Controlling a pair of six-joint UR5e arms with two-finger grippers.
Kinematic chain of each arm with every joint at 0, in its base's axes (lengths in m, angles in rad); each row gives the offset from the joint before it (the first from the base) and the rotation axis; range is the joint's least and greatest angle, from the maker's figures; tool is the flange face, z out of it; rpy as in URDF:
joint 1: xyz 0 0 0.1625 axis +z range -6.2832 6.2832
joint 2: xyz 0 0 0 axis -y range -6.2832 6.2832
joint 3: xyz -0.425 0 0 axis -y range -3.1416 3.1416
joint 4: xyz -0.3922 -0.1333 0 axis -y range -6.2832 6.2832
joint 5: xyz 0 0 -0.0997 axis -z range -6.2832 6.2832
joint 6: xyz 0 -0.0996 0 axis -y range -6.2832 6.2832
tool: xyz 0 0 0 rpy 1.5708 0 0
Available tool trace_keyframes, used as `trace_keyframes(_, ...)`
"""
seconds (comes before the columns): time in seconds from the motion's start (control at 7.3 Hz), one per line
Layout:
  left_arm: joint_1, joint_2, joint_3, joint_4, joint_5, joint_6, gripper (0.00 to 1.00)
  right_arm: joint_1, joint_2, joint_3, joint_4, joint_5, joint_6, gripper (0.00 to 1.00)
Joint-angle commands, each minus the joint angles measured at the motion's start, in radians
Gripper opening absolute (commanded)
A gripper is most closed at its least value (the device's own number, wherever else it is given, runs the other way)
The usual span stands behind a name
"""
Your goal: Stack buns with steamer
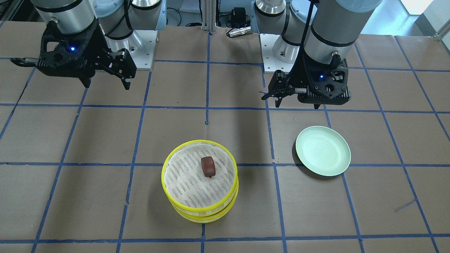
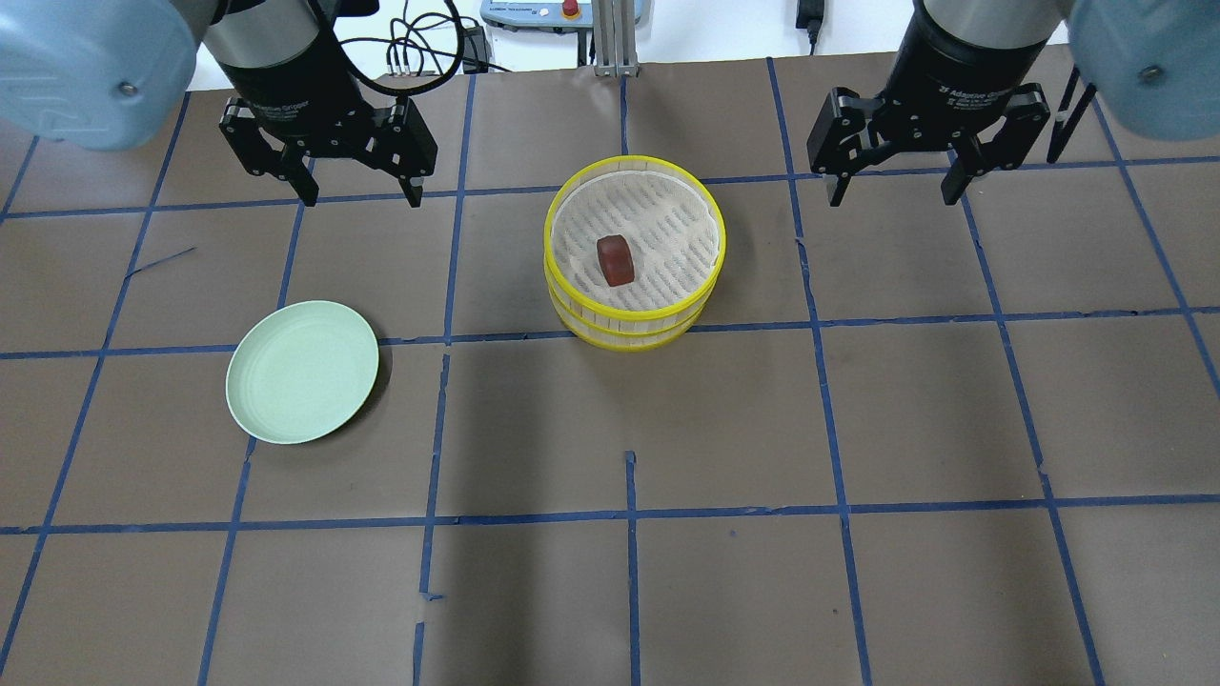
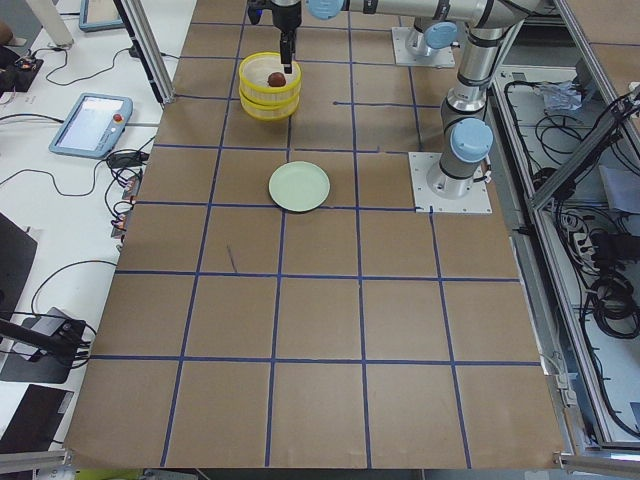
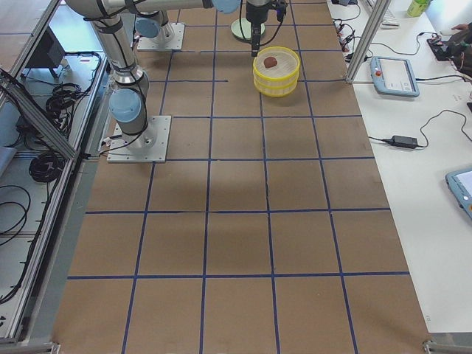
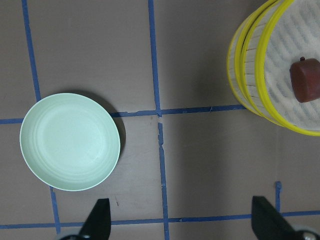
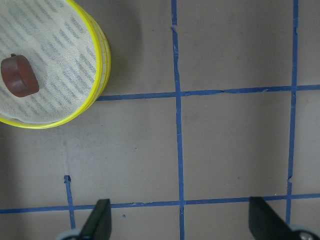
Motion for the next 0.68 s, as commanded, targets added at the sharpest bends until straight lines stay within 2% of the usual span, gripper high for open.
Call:
trace_keyframes(0.0,0.003,0.0,-0.006,0.006,0.0,0.0,1.0,0.003,0.009,0.009,0.0,-0.005,-0.015,1.0)
trace_keyframes(0.27,0.002,0.0,-0.006,0.011,0.0,0.0,1.0,0.003,0.007,0.02,-0.036,-0.012,-0.104,1.0)
trace_keyframes(0.55,0.003,0.002,-0.006,0.014,0.0,0.002,1.0,0.003,0.007,0.018,-0.04,0.007,-0.092,1.0)
